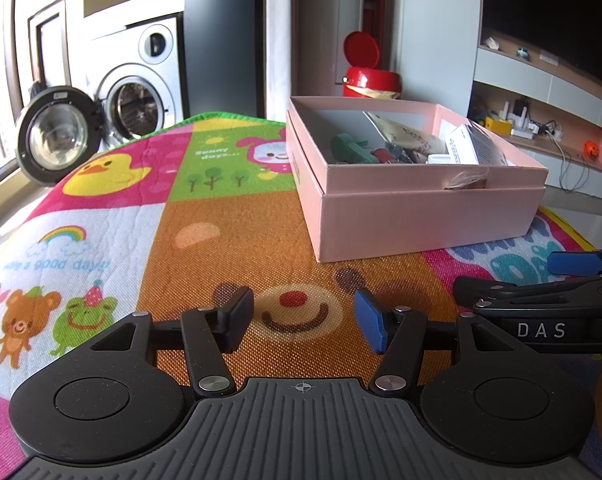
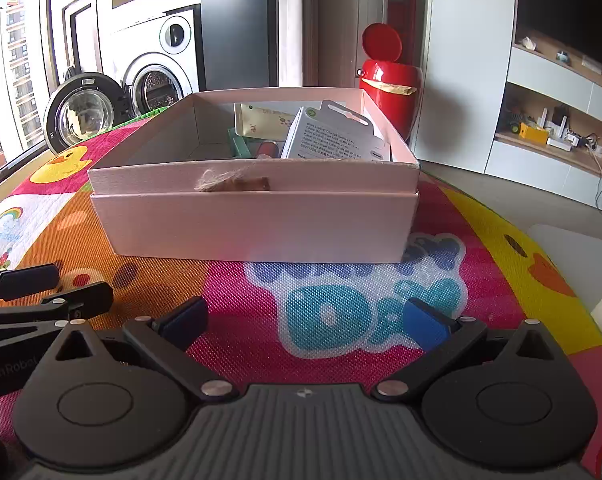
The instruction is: Organize rigid objects
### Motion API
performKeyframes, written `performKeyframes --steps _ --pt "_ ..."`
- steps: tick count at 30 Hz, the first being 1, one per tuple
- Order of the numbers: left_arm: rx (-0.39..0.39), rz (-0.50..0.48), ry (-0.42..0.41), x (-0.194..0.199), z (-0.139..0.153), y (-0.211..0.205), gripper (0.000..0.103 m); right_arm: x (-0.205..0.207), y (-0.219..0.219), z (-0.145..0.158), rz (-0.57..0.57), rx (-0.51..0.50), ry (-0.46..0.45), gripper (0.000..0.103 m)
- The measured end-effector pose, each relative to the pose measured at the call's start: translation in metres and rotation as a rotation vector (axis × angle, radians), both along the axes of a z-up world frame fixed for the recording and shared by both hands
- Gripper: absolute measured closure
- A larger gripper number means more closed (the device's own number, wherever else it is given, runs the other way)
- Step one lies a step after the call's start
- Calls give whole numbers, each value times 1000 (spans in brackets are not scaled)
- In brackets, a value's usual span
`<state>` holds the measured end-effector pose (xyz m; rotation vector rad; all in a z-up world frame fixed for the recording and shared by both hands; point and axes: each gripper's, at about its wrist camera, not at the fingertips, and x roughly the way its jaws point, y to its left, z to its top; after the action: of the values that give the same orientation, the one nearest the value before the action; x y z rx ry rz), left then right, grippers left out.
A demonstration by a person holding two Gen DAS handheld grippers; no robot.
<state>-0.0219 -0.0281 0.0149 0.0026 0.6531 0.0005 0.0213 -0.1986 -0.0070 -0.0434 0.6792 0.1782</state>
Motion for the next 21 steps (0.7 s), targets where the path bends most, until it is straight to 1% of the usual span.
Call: performKeyframes --steps 21 --pt "-13 0 0 0 0 1 41 0 -1 0 0 0 0 0"
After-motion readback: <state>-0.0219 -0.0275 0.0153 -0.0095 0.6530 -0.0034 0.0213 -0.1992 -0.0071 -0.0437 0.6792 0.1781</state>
